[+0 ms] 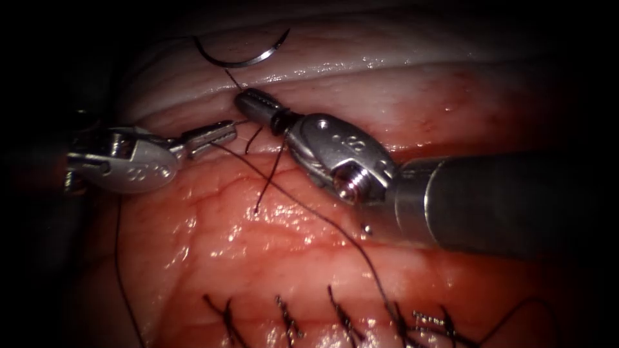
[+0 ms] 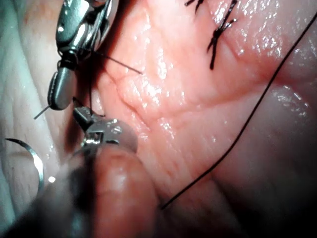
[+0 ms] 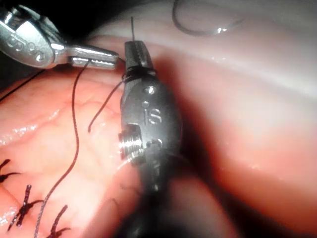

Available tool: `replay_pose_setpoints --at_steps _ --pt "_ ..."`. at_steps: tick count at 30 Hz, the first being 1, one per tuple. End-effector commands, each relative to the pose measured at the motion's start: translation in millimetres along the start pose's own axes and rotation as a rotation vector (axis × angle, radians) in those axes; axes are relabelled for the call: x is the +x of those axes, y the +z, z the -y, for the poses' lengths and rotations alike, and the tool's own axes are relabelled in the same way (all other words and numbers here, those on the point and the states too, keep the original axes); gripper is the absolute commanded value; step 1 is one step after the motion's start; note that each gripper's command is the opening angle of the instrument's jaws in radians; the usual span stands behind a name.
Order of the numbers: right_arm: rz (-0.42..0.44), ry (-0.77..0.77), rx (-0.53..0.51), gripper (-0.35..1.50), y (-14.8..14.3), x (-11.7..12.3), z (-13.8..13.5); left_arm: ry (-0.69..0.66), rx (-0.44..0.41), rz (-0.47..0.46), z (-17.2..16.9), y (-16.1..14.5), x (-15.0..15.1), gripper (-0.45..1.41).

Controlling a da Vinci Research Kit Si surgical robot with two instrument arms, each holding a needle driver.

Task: Wound Closure
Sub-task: Pick up tail end of suture with right gripper, then pull downward on tail using right needle driver and pull downward on working thread using left end-effector

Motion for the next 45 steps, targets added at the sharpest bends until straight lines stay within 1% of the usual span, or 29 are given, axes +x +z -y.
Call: replay_pose_setpoints --at_steps 1,2,3,7,9,10,13,15,17,19,22,25,27,28,29,30,31,33,35,36,40,41,42,45 --pt "-0.003 -0.012 0.007 -0.35 -0.8 -0.8 1.0 -0.024 -0.005 -0.005 0.5 0.5 -0.8 -0.45" --pt "-0.003 -0.012 0.007 -0.35 -0.8 -0.8 1.0 -0.024 -0.005 -0.005 0.5 0.5 -0.8 -0.45" --pt "-0.007 -0.015 0.016 -0.35 -1.6 -1.0 1.6 -0.035 -0.01 -0.005 1.3 0.5 -1.4 -0.45" --pt "0.007 -0.022 0.026 -0.35 -2.8 -1.5 2.7 -0.056 -0.019 0.0 3.3 1.1 -2.2 -0.45" --pt "0.038 -0.031 0.031 -0.35 -3.6 -2.1 3.6 -0.071 -0.019 0.004 4.7 1.7 -2.2 -0.45" --pt "0.079 -0.041 0.032 -0.35 -4.2 -2.5 4.3 -0.077 -0.02 0.007 5.2 2.0 -2.1 -0.45" --pt "0.123 -0.018 0.031 -0.35 -5.1 -3.1 5.2 -0.087 -0.019 0.007 6.0 2.6 -1.8 -0.45" --pt "0.155 0.045 0.027 -0.35 -5.6 -3.5 5.7 -0.093 -0.021 0.01 6.5 2.8 -1.7 -0.45" --pt "0.217 0.135 0.015 -0.35 -6.2 -4.3 6.3 -0.11 -0.014 0.01 7.9 3.2 -1.8 -0.45" --pt "0.223 0.139 0.02 -0.35 -6.2 -4.4 6.4 -0.108 -0.01 0.009 8.4 3.3 -1.9 -0.45" --pt "0.228 0.267 0.018 -0.35 -6.5 -4.7 6.4 -0.114 -0.004 0.009 9.4 3.6 -2.2 -0.45" --pt "0.232 0.333 0.02 -0.35 -6.6 -4.6 6.6 -0.115 -0.002 0.008 10.1 3.8 -2.6 -0.45" --pt "0.248 0.439 0.034 -0.35 -6.9 -4.6 6.8 -0.108 -0.002 0.009 10.8 4.2 -3.1 -0.45" --pt "0.255 0.463 0.041 -0.35 -7.0 -4.6 6.9 -0.109 0.0 0.008 11.0 4.3 -3.3 -0.45" --pt "0.27 0.508 0.05 -0.35 -7.1 -4.8 7.0 -0.112 0.004 0.008 11.4 4.6 -3.8 -0.45" --pt "0.305 0.549 0.043 -0.35 -7.3 -5.0 7.0 -0.112 0.005 0.008 11.5 4.8 -4.1 -0.45" --pt "0.324 0.569 0.039 -0.35 -7.4 -5.1 7.1 -0.112 0.005 0.008 11.6 5.0 -4.4 -0.45" --pt "0.344 0.61 0.036 -0.35 -7.7 -5.5 7.0 -0.112 0.005 0.009 11.9 5.3 -4.9 -0.45" --pt "0.353 0.643 0.033 -0.35 -8.0 -5.6 6.9 -0.111 0.006 0.009 12.1 5.8 -5.7 -0.45" --pt "0.344 0.674 0.042 -0.35 -8.3 -5.6 6.9 -0.111 0.005 0.009 12.3 6.0 -6.1 -0.45" --pt "0.319 0.675 0.048 -0.35 -9.3 -5.4 7.0 -0.109 0.005 0.01 12.7 6.5 -7.3 -0.45" --pt "0.273 0.58 0.062 -0.35 -9.4 -5.3 7.1 -0.107 0.004 0.006 12.8 6.5 -7.6 -0.45" --pt "0.258 0.57 0.069 -0.35 -9.5 -5.3 7.2 -0.106 0.004 0.006 12.8 6.6 -7.8 -0.45" --pt "0.256 0.559 0.067 -0.35 -9.6 -5.3 7.5 -0.104 0.005 0.011 12.9 6.7 -8.3 -0.45"
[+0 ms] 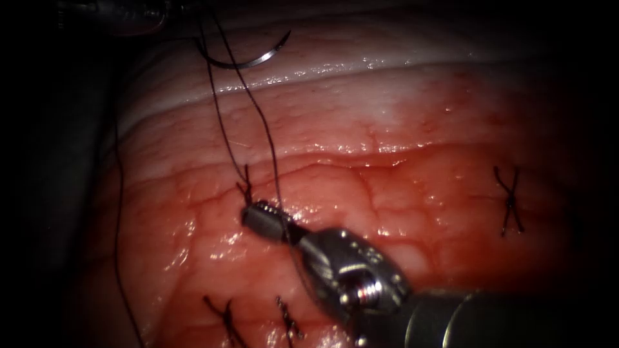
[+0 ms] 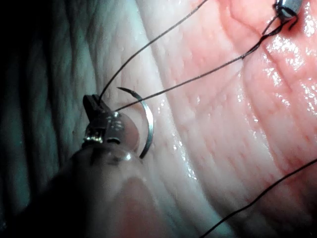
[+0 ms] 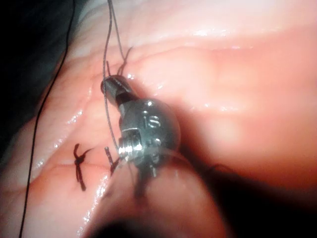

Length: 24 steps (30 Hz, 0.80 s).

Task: Wound Closure
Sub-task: Pull downward on tail using right needle driver and pull downward on working thread using left end-effector

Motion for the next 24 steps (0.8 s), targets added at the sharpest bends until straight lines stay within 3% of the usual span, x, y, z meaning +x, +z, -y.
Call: replay_pose_setpoints --at_steps 1,6,17,24 --pt "0.0 -0.057 0.001 -0.35 0.7 -0.9 0.3 0.004 0.002 0.001 0.2 0.9 -0.4 -0.45" --pt "-0.014 -0.286 -0.012 -0.35 0.2 -1.5 1.3 0.011 0.003 0.002 0.4 1.2 -0.9 -0.45" --pt "-0.069 -0.408 -0.002 -0.35 0.7 -0.1 1.2 0.006 0.02 0.004 0.5 1.7 -0.8 -0.45" --pt "-0.092 -0.502 -0.004 -0.35 1.5 1.3 -0.1 -0.019 0.074 0.0 2.3 2.9 -1.3 -0.45"
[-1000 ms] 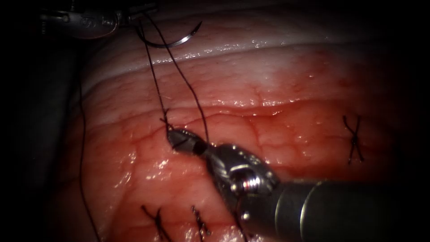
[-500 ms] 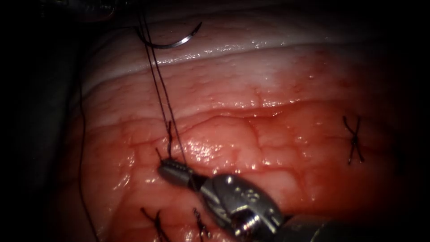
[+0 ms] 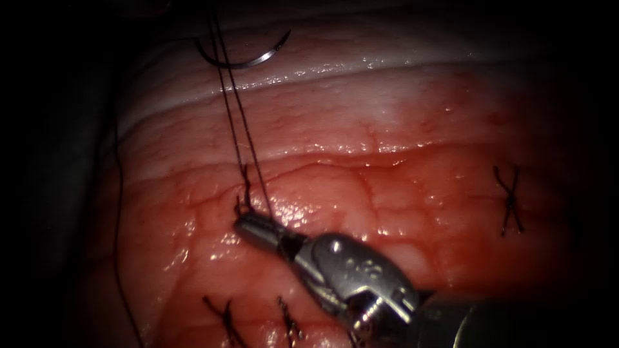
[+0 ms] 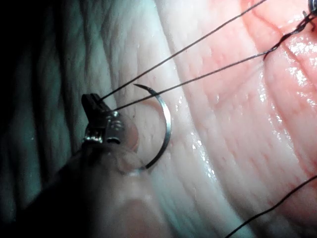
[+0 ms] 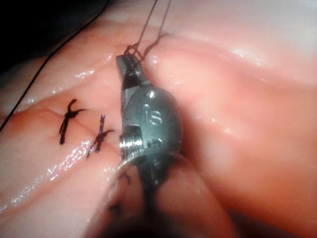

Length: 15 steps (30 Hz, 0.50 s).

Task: Wound Closure
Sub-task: Pull downward on tail using right needle driver and pull downward on working thread using left end-effector

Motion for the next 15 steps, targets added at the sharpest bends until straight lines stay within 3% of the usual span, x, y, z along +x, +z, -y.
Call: replay_pose_setpoints --at_steps 1,8,15 --pt "0.0 -0.02 0.016 -0.35 0.6 -0.9 -0.5 -0.002 0.005 -0.002 0.5 1.1 -0.4 -0.45" --pt "-0.002 -0.144 0.106 -0.35 0.2 -1.9 -0.4 0.004 0.008 -0.003 1.0 2.1 -1.8 -0.45" --pt "-0.025 -0.344 0.26 -0.35 -0.3 -2.0 0.4 0.013 0.014 0.005 1.1 2.7 -3.1 -0.45"
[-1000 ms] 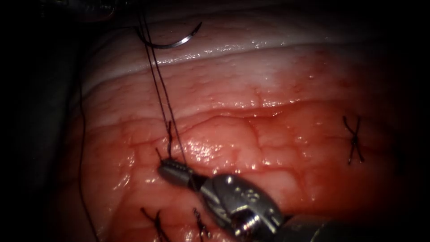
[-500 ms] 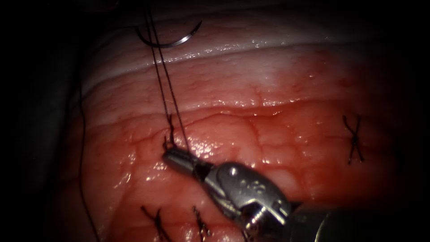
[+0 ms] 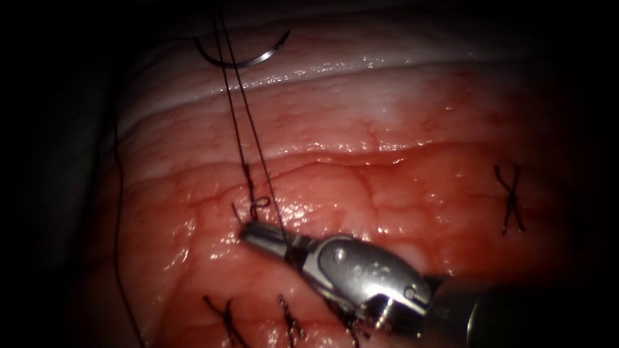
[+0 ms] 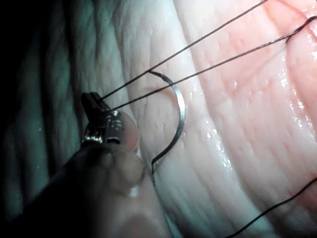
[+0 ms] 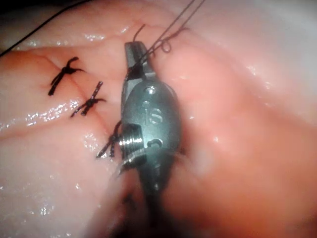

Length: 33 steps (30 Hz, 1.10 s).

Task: Wound Closure
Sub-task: Pull downward on tail using right needle driver and pull downward on working thread using left end-effector

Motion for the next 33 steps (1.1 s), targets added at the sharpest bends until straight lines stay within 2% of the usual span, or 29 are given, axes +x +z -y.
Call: replay_pose_setpoints --at_steps 1,5,14,22,33 --pt "-0.011 -0.016 0.022 -0.35 0.6 -0.4 0.2 0.003 0.003 -0.001 0.1 0.9 -0.2 -0.45" --pt "-0.052 -0.048 0.059 -0.35 1.0 -0.2 0.0 0.003 0.003 -0.001 0.2 0.9 -0.3 -0.45" --pt "-0.065 -0.05 0.049 -0.35 1.3 -0.1 -0.1 -0.025 0.023 0.006 2.0 1.5 -0.5 -0.45" --pt "-0.032 -0.058 0.069 -0.35 0.7 -0.6 0.7 -0.033 0.043 0.007 4.2 2.3 -0.8 -0.45" --pt "-0.013 -0.072 0.125 -0.35 -0.4 -0.7 2.3 -0.035 0.049 0.013 5.0 3.0 -1.6 -0.45"
